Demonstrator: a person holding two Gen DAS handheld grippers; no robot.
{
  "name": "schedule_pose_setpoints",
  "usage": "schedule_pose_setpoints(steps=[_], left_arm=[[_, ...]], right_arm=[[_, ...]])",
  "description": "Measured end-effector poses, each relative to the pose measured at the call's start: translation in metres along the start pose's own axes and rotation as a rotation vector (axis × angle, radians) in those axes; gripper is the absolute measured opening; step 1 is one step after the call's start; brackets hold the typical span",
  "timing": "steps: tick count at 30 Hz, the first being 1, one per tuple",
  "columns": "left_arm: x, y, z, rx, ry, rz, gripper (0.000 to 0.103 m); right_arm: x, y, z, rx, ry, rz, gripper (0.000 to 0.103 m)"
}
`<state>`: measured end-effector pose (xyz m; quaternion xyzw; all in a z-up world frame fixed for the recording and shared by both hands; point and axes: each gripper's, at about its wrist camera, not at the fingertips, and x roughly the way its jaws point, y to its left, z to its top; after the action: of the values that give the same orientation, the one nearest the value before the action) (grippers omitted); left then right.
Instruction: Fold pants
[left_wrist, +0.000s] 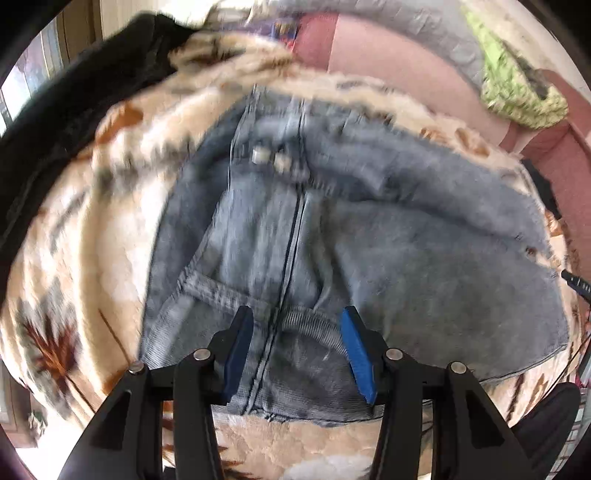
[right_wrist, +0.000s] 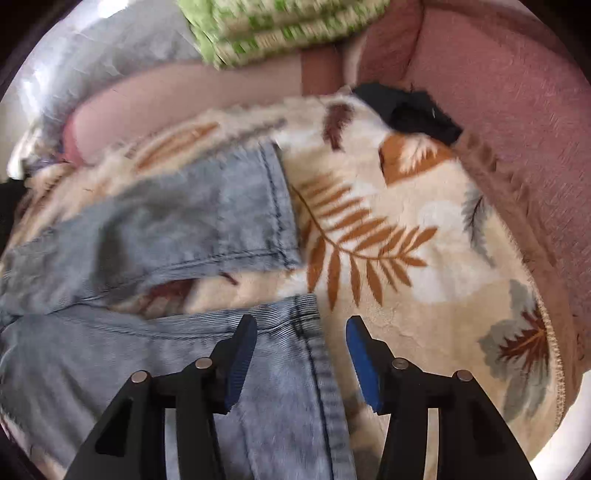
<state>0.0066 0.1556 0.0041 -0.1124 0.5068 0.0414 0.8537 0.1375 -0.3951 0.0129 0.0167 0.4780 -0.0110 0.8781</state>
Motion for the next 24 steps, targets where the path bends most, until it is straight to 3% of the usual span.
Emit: schedule_pose_setpoints(steps=[4, 7, 11, 14, 18, 20, 21, 22, 23, 24], left_arm=[[-0.018, 0.006, 0.044, -0.034, -0.097, -0.052, 0.057], [0.001, 0.021, 0.098, -0.092, -0.120, -0.081, 0.058], [0.065, 0.035, 0.150, -0.122, -0.008, -0.025, 0.058], [0.098, 0.040, 0.154, -0.133, 0.065, 0.022, 0.058], [0.113, 0.037, 0.151, -0.101, 0.103, 0.051, 0.040], [0.115, 0.034, 0.153, -0.080, 0.110, 0.075, 0.029], [0.116, 0.031, 0.155, -0.065, 0.118, 0.088, 0.025], [0.117, 0.029, 0.157, -0.055, 0.124, 0.100, 0.021], [0.118, 0.026, 0.159, -0.044, 0.127, 0.116, 0.019], [0.119, 0.023, 0.162, -0.028, 0.126, 0.140, 0.016]], right_arm=[[-0.008, -0.004, 0.016, 0.019, 0.012, 0.090, 0.061], [-0.001, -0.011, 0.037, 0.064, 0.018, 0.128, 0.061], [0.016, -0.013, 0.064, 0.093, 0.043, 0.166, 0.061], [0.044, -0.017, 0.079, 0.111, 0.094, 0.167, 0.061], [0.085, -0.023, 0.097, 0.133, 0.135, 0.140, 0.061], [0.108, -0.023, 0.099, 0.165, 0.227, 0.196, 0.060], [0.117, -0.017, 0.098, 0.141, 0.276, 0.204, 0.045], [0.117, -0.011, 0.099, 0.102, 0.278, 0.164, 0.036], [0.113, -0.004, 0.099, 0.055, 0.267, 0.134, 0.021], [0.106, 0.002, 0.101, 0.034, 0.268, 0.136, 0.016]])
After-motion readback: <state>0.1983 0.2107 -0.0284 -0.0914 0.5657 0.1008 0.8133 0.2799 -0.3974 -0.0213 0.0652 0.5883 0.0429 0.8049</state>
